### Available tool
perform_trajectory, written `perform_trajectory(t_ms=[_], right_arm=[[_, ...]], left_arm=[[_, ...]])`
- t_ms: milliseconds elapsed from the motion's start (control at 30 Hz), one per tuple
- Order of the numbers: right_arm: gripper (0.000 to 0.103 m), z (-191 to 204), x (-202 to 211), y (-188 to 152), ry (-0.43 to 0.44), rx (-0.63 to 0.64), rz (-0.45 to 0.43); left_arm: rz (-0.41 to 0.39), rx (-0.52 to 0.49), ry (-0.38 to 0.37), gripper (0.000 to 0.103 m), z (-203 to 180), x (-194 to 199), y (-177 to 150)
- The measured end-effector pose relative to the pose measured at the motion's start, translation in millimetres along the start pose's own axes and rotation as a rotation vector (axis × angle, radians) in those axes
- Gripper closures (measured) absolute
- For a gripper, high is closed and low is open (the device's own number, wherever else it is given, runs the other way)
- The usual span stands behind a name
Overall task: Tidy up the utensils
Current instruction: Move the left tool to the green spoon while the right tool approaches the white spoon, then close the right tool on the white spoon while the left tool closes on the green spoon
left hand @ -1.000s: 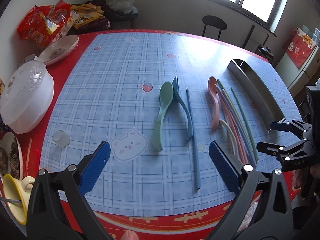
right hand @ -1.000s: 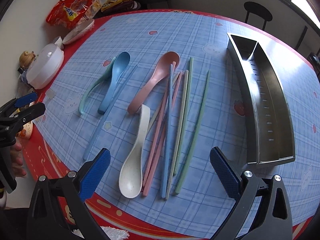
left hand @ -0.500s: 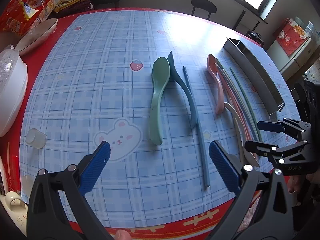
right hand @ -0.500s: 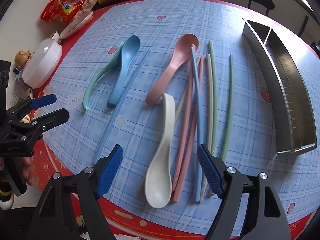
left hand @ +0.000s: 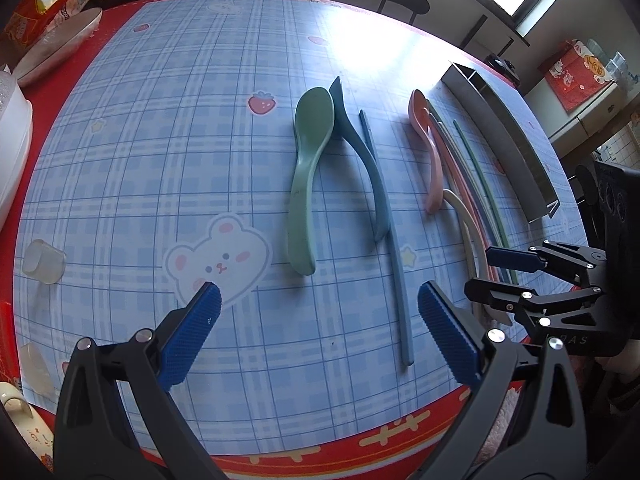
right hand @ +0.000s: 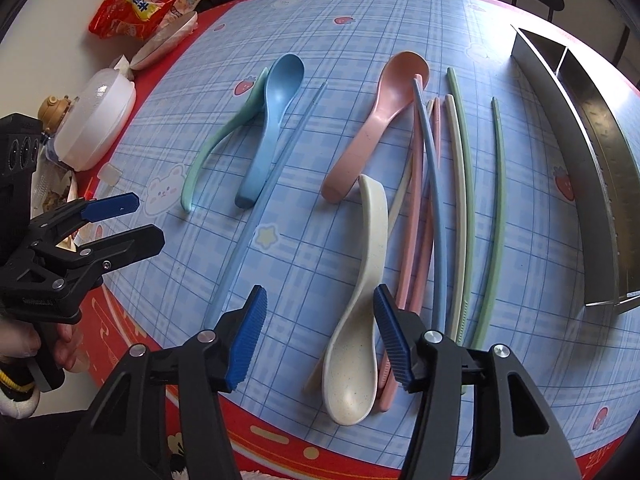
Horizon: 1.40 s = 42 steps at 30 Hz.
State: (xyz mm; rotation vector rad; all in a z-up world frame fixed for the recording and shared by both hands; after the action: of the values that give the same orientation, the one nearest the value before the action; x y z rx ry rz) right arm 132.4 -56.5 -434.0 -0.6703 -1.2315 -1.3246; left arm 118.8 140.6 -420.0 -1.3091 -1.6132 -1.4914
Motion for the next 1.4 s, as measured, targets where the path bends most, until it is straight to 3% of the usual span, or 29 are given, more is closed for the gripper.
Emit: perform_trajectory(t_ms=[167,367,467,733,833,900,1033,1200,1400], right_arm=[[0.051,-10.2,-0.3,2.4,-0.002,-0.041,-0.003],[0.074,-13.6,-1.3,-0.2,-0.007,-0.047,0.008],[0.078,-16.8,-3.7,-1.3,-0.012,-0.059,0.015],[0.082,-21.1,-4.0,0.4,-0.025,-0.068,0.009],[0.085,-29.8,1.1,2.7,-0.022,-0.085,-0.003],[0.086,-33.0,2.7,3.6,-0.016,-0.096,-0.006],[0.087,-35.2,4.6,4.2,-0.015,-0.099,-0.013],[0.096,-37.1,10.8,5.8,0.009,-0.109,-0.032],[0.097,-39.1,12.4,5.1,0.023,-0.134,-0.037]], left_arm=[[0.044,0.018,-0.003,0.006,1.9,-5.5,-5.4],[0.08,0.043,0.008,0.006,8.8,-13.4,-9.3],[0.093,0.057,0.009,0.006,10.4,-17.8,-10.5],[0.037,0.08,-0.012,0.008,15.2,-8.3,6.6],[0.018,0.071,-0.025,0.018,13.7,-5.9,17.4],[0.017,0.067,-0.033,0.033,14.0,-6.1,22.3],[0.014,0.057,-0.042,0.042,14.0,-9.2,32.2],[0.026,0.041,-0.059,0.059,14.1,-19.3,44.0],[0.039,0.048,-0.051,0.061,18.1,-34.6,54.7]])
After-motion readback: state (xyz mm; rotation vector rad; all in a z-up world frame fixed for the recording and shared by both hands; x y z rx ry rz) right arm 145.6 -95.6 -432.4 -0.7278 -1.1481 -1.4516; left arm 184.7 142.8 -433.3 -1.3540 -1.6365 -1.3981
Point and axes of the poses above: each gripper's, at about its wrist camera, not at the fingertips, and x roughly against the way its jaws point, z to its left, y to its top, the point moved 10 cm from there along -x, roughly the way its jaws point, and after that the axes turned 8 degrees about -x, right-handed, at the moved point
